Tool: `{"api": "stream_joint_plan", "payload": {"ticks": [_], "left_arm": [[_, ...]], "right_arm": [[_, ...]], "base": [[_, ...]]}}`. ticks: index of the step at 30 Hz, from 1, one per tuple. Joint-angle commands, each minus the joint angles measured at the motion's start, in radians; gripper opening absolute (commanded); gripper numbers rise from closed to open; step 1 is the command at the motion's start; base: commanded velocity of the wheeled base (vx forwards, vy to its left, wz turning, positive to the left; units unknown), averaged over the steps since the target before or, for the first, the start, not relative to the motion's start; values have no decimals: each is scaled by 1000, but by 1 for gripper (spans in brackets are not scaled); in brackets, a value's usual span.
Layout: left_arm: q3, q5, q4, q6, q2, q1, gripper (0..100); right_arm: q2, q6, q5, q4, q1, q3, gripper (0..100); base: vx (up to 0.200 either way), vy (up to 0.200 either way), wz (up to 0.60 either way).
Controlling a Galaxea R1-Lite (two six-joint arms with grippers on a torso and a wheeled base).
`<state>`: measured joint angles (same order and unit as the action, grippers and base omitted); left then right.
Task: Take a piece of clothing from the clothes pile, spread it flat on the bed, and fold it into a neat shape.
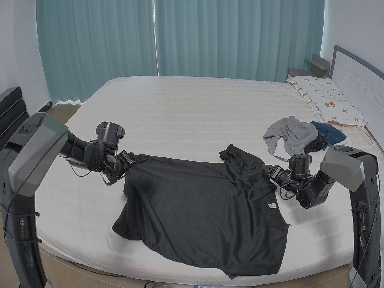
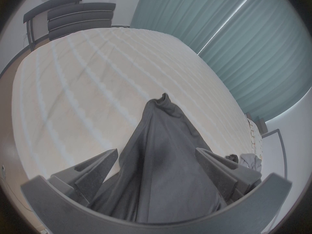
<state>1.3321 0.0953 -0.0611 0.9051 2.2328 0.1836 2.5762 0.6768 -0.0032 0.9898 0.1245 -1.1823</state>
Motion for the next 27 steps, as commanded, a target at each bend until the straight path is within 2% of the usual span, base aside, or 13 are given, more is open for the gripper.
{"api": "stream_joint_plan", "payload": {"ticks": [1,5,9,10,16,21,27], "left_arm": [[-252,-14,-94,43,-228,43,100],[-383,-3,-229,41,-223,65,100],[-432,-5,-279,44,-222,66,100],[-436,-5,-279,46,-220,66,100],[-459,6,-290,47,-205,65,100],[-488,21,-358,83,-196,65,100],[-528,21,-404,77,-160,59,100]], "right_arm": [[134,-25,11,-109,-12,-198,100],[148,-28,15,-140,-2,-224,100],[156,-33,20,-158,0,-253,100],[156,-36,20,-177,0,-260,0],[147,-39,17,-203,4,-293,0],[118,-39,12,-189,-2,-330,0],[128,-40,6,-168,-23,-474,0]], "base": [[0,0,0],[0,0,0],[0,0,0],[0,0,0],[0,0,0],[0,0,0],[0,0,0]]}}
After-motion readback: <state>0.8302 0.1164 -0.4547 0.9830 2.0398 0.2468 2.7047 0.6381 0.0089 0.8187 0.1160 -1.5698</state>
